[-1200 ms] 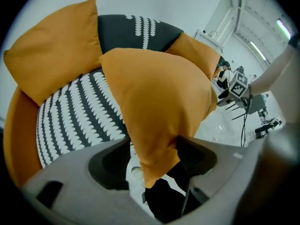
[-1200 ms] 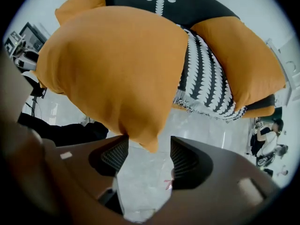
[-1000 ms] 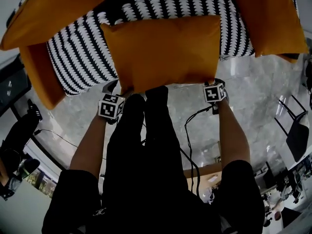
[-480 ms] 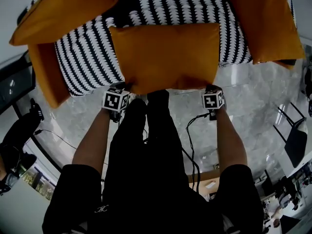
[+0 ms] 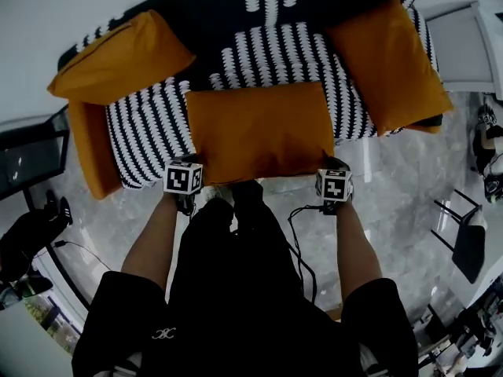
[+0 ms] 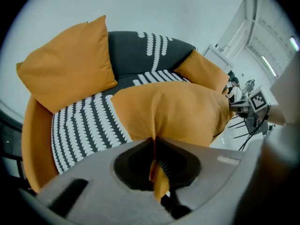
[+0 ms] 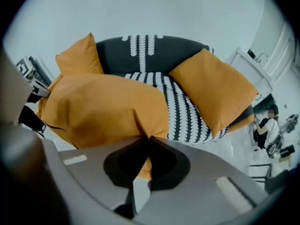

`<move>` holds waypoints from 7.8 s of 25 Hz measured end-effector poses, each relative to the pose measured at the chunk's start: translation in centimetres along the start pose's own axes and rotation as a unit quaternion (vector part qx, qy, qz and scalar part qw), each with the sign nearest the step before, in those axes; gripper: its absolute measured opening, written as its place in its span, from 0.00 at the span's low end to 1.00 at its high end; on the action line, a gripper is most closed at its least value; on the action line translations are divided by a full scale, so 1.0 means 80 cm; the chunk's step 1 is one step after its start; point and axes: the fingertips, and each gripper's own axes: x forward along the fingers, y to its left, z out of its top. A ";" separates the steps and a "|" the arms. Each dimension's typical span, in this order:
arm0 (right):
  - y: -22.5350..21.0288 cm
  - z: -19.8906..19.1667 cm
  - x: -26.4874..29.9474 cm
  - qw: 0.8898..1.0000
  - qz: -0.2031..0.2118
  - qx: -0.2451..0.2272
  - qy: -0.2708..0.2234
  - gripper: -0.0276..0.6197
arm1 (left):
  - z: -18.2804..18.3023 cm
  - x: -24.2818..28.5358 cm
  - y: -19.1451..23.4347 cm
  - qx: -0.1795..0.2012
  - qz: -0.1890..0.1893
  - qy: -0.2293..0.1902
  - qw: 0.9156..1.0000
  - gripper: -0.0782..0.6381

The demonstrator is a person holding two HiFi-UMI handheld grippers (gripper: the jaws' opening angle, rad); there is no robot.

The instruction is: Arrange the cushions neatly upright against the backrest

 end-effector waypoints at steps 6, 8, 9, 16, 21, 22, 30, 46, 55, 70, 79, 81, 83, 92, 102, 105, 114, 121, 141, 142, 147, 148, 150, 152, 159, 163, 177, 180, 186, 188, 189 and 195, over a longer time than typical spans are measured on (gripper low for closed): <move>-0.030 0.083 -0.065 0.996 -0.001 0.053 -0.077 0.06 | 0.037 -0.043 -0.023 -0.016 -0.011 -0.027 0.999 0.13; -0.033 0.104 -0.082 0.994 0.000 0.060 -0.094 0.06 | 0.045 -0.055 -0.025 -0.028 -0.014 -0.038 0.999 0.13; -0.034 0.112 -0.090 0.993 0.001 0.062 -0.102 0.06 | 0.049 -0.063 -0.025 -0.037 -0.014 -0.045 0.998 0.13; -0.043 0.160 -0.142 0.985 -0.009 0.081 -0.150 0.06 | 0.091 -0.108 -0.030 -0.046 -0.032 -0.094 0.994 0.13; -0.055 0.206 -0.163 0.980 -0.023 0.100 -0.173 0.06 | 0.149 -0.132 -0.027 -0.026 -0.052 -0.123 0.991 0.13; -0.058 0.216 -0.165 0.979 -0.026 0.103 -0.174 0.06 | 0.162 -0.133 -0.027 -0.022 -0.057 -0.124 0.990 0.13; -0.067 0.283 -0.176 0.980 -0.059 0.109 -0.154 0.06 | 0.240 -0.140 -0.006 0.004 -0.082 -0.113 0.990 0.13; -0.064 0.385 -0.096 0.990 -0.058 0.079 -0.097 0.06 | 0.309 -0.086 0.052 -0.033 -0.060 -0.079 0.995 0.13; -0.112 0.442 -0.017 0.997 0.003 0.040 -0.059 0.06 | 0.362 -0.029 0.048 -0.097 -0.027 -0.059 0.993 0.13; -0.112 0.594 0.080 0.995 0.045 -0.089 -0.029 0.07 | 0.494 -0.003 0.133 -0.035 0.089 -0.090 0.991 0.30; -0.106 0.682 0.123 0.995 0.052 -0.083 -0.022 0.07 | 0.557 -0.118 0.126 -0.025 0.180 -0.242 0.953 0.28; -0.108 0.695 0.129 0.996 0.047 -0.079 -0.018 0.07 | 0.549 -0.123 0.111 -0.032 0.171 -0.248 0.953 0.26; -0.109 0.707 0.136 0.996 0.042 -0.077 -0.012 0.07 | 0.539 -0.117 0.095 -0.042 0.157 -0.246 0.956 0.26; -0.119 0.742 0.130 0.984 0.114 0.067 -0.122 0.13 | 0.513 -0.077 0.031 -0.119 0.079 -0.254 0.957 0.19; -0.114 0.735 0.068 0.973 0.094 0.028 -0.210 0.10 | 0.502 -0.086 -0.007 -0.083 0.077 -0.265 0.958 0.13; -0.111 0.727 0.050 0.970 0.089 0.011 -0.225 0.05 | 0.499 -0.093 -0.013 -0.089 0.076 -0.273 0.955 0.12; -0.073 0.697 -0.016 0.960 0.112 -0.020 -0.256 0.05 | 0.506 -0.136 -0.039 -0.076 0.091 -0.308 0.944 0.12; -0.016 0.663 -0.126 0.936 0.126 -0.049 -0.325 0.05 | 0.519 -0.201 -0.075 -0.065 0.090 -0.355 0.928 0.12; 0.136 0.644 -0.492 0.820 0.158 -0.068 -0.546 0.05 | 0.551 -0.483 -0.191 0.085 0.091 -0.529 0.840 0.12; 0.141 0.643 -0.500 0.817 0.163 -0.067 -0.549 0.05 | 0.551 -0.495 -0.196 0.093 0.093 -0.535 0.835 0.12; 0.156 0.645 -0.532 0.808 0.176 -0.058 -0.559 0.05 | 0.545 -0.531 -0.212 0.105 0.093 -0.561 0.816 0.12; 0.158 0.645 -0.537 0.806 0.177 -0.059 -0.561 0.05 | 0.543 -0.532 -0.213 0.100 0.085 -0.564 0.815 0.12; 0.162 0.645 -0.544 0.805 0.176 -0.065 -0.563 0.05 | 0.542 -0.535 -0.213 0.086 0.075 -0.569 0.814 0.12; 0.164 0.645 -0.545 0.806 0.174 -0.070 -0.562 0.05 | 0.542 -0.535 -0.207 0.077 0.081 -0.566 0.817 0.12; 0.174 0.640 -0.534 0.813 0.169 -0.083 -0.551 0.05 | 0.542 -0.524 -0.193 0.057 0.066 -0.548 0.832 0.12; 0.174 0.642 -0.530 0.815 0.163 -0.086 -0.549 0.05 | 0.544 -0.524 -0.194 0.070 0.070 -0.553 0.827 0.12; 0.166 0.638 -0.530 0.805 0.177 -0.071 -0.563 0.05 | 0.533 -0.516 -0.194 0.054 0.062 -0.543 0.836 0.12; 0.167 0.632 -0.528 0.809 0.203 -0.042 -0.550 0.04 | 0.523 -0.516 -0.193 0.059 0.065 -0.539 0.838 0.12; 0.192 0.585 -0.539 0.789 0.192 -0.110 -0.574 0.05 | 0.493 -0.498 -0.188 0.066 0.056 -0.526 0.846 0.12; 0.202 0.559 -0.538 0.786 0.190 -0.142 -0.572 0.05 | 0.483 -0.488 -0.192 0.063 0.036 -0.517 0.853 0.12; 0.204 0.547 -0.535 0.788 0.191 -0.150 -0.565 0.06 | 0.479 -0.483 -0.196 0.064 0.025 -0.513 0.856 0.12; 0.156 0.499 -0.516 0.824 0.152 -0.106 -0.536 0.06 | 0.464 -0.448 -0.230 0.093 -0.032 -0.485 0.869 0.12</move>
